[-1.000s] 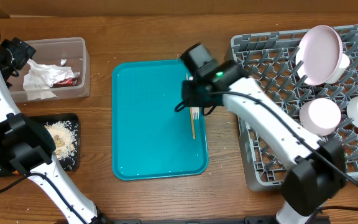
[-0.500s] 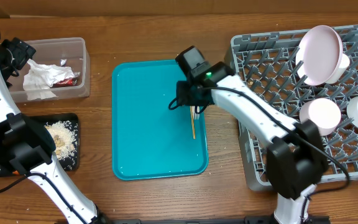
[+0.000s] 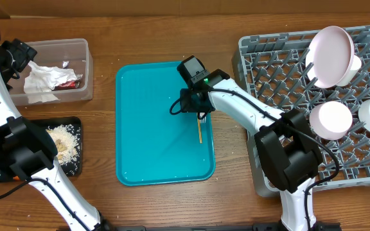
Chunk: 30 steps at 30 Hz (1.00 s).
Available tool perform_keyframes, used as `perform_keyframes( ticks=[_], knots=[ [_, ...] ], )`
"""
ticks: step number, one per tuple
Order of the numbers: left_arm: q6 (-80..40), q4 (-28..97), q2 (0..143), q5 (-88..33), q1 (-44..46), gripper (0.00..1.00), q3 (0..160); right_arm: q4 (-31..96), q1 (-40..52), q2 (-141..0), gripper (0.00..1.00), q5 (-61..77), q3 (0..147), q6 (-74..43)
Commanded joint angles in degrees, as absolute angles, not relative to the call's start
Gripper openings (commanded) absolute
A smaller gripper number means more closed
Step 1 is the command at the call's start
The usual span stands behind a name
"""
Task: Sort waste into correct bins and load items into the dishwasher rack
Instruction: 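Close the right gripper on the wooden chopstick and lift it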
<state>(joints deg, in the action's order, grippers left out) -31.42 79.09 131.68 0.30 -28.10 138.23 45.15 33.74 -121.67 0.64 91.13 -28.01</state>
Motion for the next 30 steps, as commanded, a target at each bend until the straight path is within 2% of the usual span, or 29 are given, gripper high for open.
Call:
perform_keyframes(
  ticks=[1, 16, 18, 22, 30],
  knots=[
    [-31.7, 79.0, 130.9, 1.1, -27.7, 1.0, 138.1, 44.0, 33.7, -122.7, 0.46, -1.7, 91.2, -26.5],
    [-31.7, 79.0, 131.0, 1.1, -27.7, 1.0, 138.1, 44.2, 33.8, -126.8, 0.46, -2.5, 91.0, -26.5],
    [-31.7, 79.0, 130.9, 1.1, -27.7, 1.0, 138.1, 44.2, 33.8, -126.9, 0.45, -1.1, 91.0, -26.5],
    [-31.7, 79.0, 131.0, 1.1, -27.7, 1.0, 138.1, 44.5, 34.9, -127.0, 0.33, -0.4, 91.0, -26.5],
    [-31.8, 79.0, 131.0, 1.1, -27.7, 1.0, 138.1, 46.6, 38.7, -129.3, 0.33, -7.5, 91.0, -26.6]
  ],
)
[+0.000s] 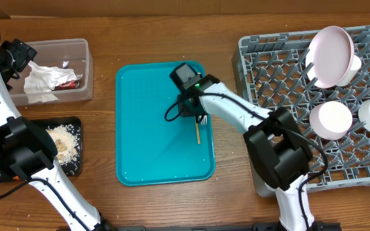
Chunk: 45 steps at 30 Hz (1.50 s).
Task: Sort waste into correct bins and load items into the dishwasher rack
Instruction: 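Close the right gripper on the wooden chopstick and lift it, then carry the chopstick to the dish rack and drop it in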
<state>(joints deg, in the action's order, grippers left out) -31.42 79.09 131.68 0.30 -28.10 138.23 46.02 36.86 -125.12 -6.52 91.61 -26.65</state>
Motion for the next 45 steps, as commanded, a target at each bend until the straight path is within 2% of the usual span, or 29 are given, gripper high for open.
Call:
perform_keyframes(
  ticks=[1, 5, 7, 11, 21, 28, 33, 39, 45],
  knots=[
    [-31.7, 79.0, 130.9, 1.1, -27.7, 1.0, 138.1, 46.7, 39.1, -129.9, 0.32, -7.6, 91.0, -26.8],
    [-31.7, 79.0, 130.9, 1.0, -27.7, 1.0, 138.1, 47.0, 39.3, -131.3, 0.29, -8.6, 91.0, -27.0],
    [-31.7, 79.0, 131.0, 1.1, -27.7, 1.0, 138.1, 47.5, 39.3, -131.5, 0.23, -8.5, 91.0, -27.2],
    [-31.7, 79.0, 131.0, 1.1, -27.7, 1.0, 138.1, 49.7, 39.3, -131.5, 0.04, -7.9, 92.3, -27.9],
    [-31.7, 79.0, 131.0, 1.1, -27.7, 1.0, 138.1, 58.2, 38.9, -126.9, 0.04, -3.7, 100.4, -27.5],
    [-31.7, 79.0, 131.0, 1.1, -27.7, 1.0, 138.1, 67.9, 35.8, -117.6, 0.04, -3.8, 109.6, -21.8],
    [-31.7, 79.0, 130.9, 1.1, -27.7, 1.0, 138.1, 71.7, 28.9, -109.8, 0.04, -3.8, 112.2, -16.7],
    [-31.7, 79.0, 131.0, 1.1, -27.7, 1.0, 138.1, 74.5, 13.5, -103.9, 0.04, -3.7, 112.2, -9.5],
    [-31.8, 79.0, 131.0, 1.1, -27.7, 1.0, 138.1, 70.7, 4.5, -105.3, 0.04, 11.7, 107.5, 1.7]
  ],
)
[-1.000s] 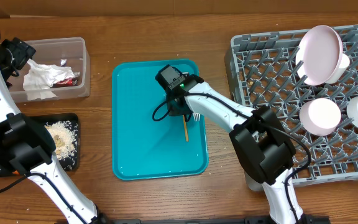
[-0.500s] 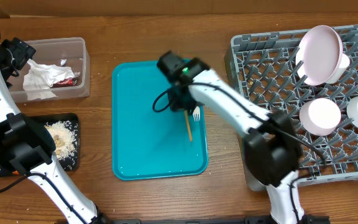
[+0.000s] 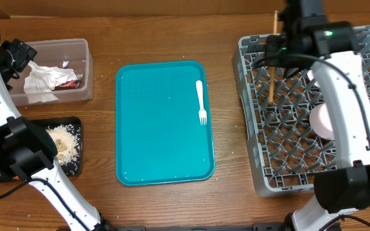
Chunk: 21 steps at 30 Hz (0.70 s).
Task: Sort waste into correct bins and load items into the dishwasher rack
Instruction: 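Carry the chopstick to the dish rack and drop it in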
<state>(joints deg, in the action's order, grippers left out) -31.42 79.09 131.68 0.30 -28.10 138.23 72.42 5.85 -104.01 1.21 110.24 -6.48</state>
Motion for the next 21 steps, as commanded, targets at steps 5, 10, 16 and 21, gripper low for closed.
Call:
perform_keyframes(
  ticks=[5, 10, 16, 21],
  knots=[
    [-31.8, 79.0, 131.0, 1.1, -27.7, 1.0, 138.1, 63.8, 4.2, -107.0, 0.04, 12.5, 100.4, 2.0],
    [-31.7, 79.0, 131.0, 1.1, -27.7, 1.0, 138.1, 59.6, 4.3, -109.0, 0.08, 12.0, 96.0, 1.5],
    [-31.7, 79.0, 131.0, 1.1, -27.7, 1.0, 138.1, 59.9, 4.4, -110.4, 0.65, 11.6, 96.2, 1.5],
    [-31.7, 79.0, 131.0, 1.1, -27.7, 1.0, 138.1, 63.1, 4.4, -109.9, 0.85, 11.5, 99.4, -1.4]
  ],
)
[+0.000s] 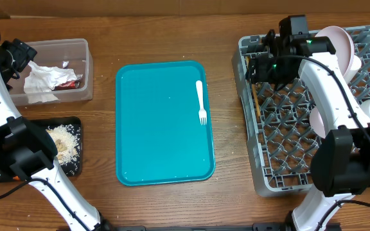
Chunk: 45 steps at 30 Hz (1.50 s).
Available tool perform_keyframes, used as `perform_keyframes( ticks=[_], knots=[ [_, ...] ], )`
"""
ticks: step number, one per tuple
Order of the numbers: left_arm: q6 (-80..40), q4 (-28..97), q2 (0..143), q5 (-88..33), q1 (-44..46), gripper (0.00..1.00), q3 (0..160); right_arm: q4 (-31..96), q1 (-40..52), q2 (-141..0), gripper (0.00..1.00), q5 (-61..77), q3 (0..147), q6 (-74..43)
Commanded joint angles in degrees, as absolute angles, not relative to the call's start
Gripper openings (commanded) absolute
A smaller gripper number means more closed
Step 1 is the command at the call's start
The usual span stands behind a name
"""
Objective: Sort waste into correct bins and load items into the dishwasher rack
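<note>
A white plastic fork lies on the teal tray, near its right edge, prongs toward the front. My right gripper is low over the far left corner of the grey dishwasher rack. It is shut on a thin wooden chopstick that runs down along the rack's left side. My left gripper hangs at the left end of the clear waste bin; the overhead view does not show how its fingers stand.
The clear bin holds a crumpled tissue and a red wrapper. A black tray of rice-like scraps sits at the front left. In the rack stand a pink plate and a white bowl.
My right arm has dropped toward the rack's far left corner. The chopstick, held higher over the rack before, now lies along the rack's left side under the gripper.
My right gripper was down on the tray over the chopstick and fork, then shifted slightly left there. Later it held the chopstick above the rack, leaving the fork alone on the tray. Now the chopstick is down at the rack. The left arm stayed still.
</note>
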<state>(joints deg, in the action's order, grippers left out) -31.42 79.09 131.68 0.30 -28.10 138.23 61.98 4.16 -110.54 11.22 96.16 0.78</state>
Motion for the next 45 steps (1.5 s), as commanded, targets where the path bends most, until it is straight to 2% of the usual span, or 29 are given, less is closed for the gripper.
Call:
perform_keyframes(
  ticks=[1, 4, 9, 13, 17, 29, 45],
  knots=[
    [-31.7, 79.0, 131.0, 1.1, -27.7, 1.0, 138.1, 64.4, 4.5, -109.5, 0.85, 11.6, 100.7, -2.2],
    [-31.7, 79.0, 131.0, 1.1, -27.7, 1.0, 138.1, 67.5, 6.5, -107.5, 0.85, 11.6, 104.6, -4.2],
    [-31.7, 79.0, 131.0, 1.1, -27.7, 1.0, 138.1, 68.9, 15.3, -105.5, 0.86, 11.2, 106.8, -7.2],
    [-31.7, 79.0, 131.0, 1.1, -27.7, 1.0, 138.1, 64.5, 25.6, -107.6, 0.86, 0.6, 103.0, -18.2],
    [-31.7, 79.0, 130.9, 1.1, -27.7, 1.0, 138.1, 61.4, 29.3, -110.6, 0.85, -1.5, 99.9, -21.6],
    [-31.7, 79.0, 130.9, 1.1, -27.7, 1.0, 138.1, 54.9, 34.9, -125.4, 0.79, -3.8, 98.2, -22.5],
    [-31.8, 79.0, 131.0, 1.1, -27.7, 1.0, 138.1, 51.2, 35.0, -129.1, 0.79, -6.6, 98.2, -22.8]
  ],
)
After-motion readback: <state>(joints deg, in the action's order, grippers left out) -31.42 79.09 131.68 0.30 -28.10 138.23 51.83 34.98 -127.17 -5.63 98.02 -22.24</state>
